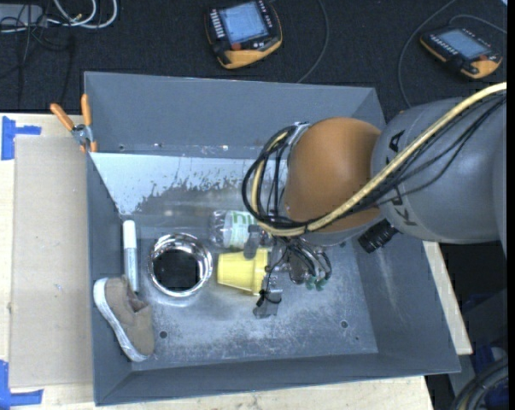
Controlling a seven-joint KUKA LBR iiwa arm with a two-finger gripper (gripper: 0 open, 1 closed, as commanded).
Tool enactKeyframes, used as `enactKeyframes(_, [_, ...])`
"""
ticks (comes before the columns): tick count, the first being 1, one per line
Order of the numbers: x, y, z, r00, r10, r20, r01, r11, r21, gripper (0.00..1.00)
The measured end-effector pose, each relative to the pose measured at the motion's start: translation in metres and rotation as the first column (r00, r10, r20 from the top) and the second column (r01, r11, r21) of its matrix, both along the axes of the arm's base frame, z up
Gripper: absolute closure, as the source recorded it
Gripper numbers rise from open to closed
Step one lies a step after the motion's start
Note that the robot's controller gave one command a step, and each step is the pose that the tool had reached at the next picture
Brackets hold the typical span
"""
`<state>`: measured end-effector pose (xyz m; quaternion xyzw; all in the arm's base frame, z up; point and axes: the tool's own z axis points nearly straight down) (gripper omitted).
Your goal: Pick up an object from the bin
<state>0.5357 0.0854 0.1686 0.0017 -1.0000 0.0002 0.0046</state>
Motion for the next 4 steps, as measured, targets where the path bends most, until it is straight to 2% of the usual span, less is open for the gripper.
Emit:
enactKeyframes(1, [-0.015, 0.024, -0.098, 0.994, 0.107, -0.004, -0.107, 0.994, 0.003, 0.00])
enactKeyframes(2, [-0.011, 0.062, -0.050, 0.995, 0.103, 0.000, -0.103, 0.995, 0.006, 0.00])
enactKeyframes(3, [0.043, 0.062, -0.101, 1.000, 0.008, 0.000, -0.008, 1.000, 0.006, 0.00])
enactKeyframes(4, [0.043, 0.062, -0.099, 1.000, 0.006, -0.001, -0.006, 1.000, 0.006, 1.00])
